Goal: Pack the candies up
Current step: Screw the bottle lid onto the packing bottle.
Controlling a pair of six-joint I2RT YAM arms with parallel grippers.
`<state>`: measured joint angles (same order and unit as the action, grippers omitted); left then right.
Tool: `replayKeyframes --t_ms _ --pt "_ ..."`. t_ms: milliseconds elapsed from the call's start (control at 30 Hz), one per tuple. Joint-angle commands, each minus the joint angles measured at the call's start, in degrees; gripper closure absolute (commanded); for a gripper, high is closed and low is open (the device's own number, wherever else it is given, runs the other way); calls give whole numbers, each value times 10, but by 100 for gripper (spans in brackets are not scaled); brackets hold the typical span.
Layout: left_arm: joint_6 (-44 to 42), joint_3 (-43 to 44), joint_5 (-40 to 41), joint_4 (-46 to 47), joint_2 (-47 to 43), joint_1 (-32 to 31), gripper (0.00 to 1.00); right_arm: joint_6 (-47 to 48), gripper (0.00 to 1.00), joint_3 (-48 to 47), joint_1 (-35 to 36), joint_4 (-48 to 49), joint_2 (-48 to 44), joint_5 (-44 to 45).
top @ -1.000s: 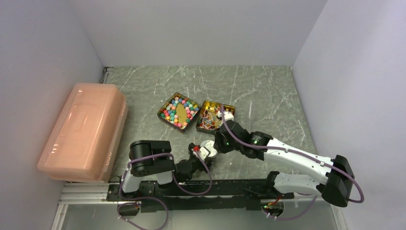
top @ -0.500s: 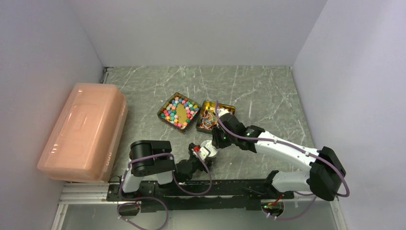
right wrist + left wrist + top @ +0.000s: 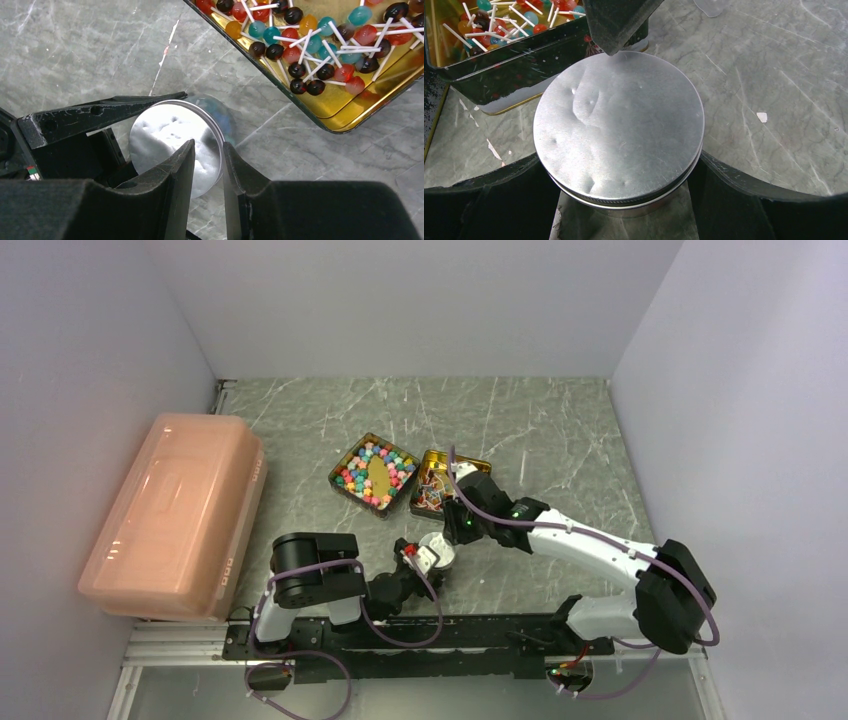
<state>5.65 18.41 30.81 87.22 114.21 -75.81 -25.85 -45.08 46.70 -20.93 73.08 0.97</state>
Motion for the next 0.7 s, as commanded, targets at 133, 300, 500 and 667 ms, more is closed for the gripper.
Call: replayKeyframes --t_ms 133,300,500,667 --pt "24 6 -19 81 11 0 24 21 74 -19 -10 33 19 -37" --pt "25 6 -21 81 13 0 24 18 76 -1 -10 43 26 -54" --pt "23 7 -18 81 11 1 24 4 84 32 -11 53 20 -76" --pt "24 7 -13 81 12 1 24 -18 87 69 -10 51 -10 -83"
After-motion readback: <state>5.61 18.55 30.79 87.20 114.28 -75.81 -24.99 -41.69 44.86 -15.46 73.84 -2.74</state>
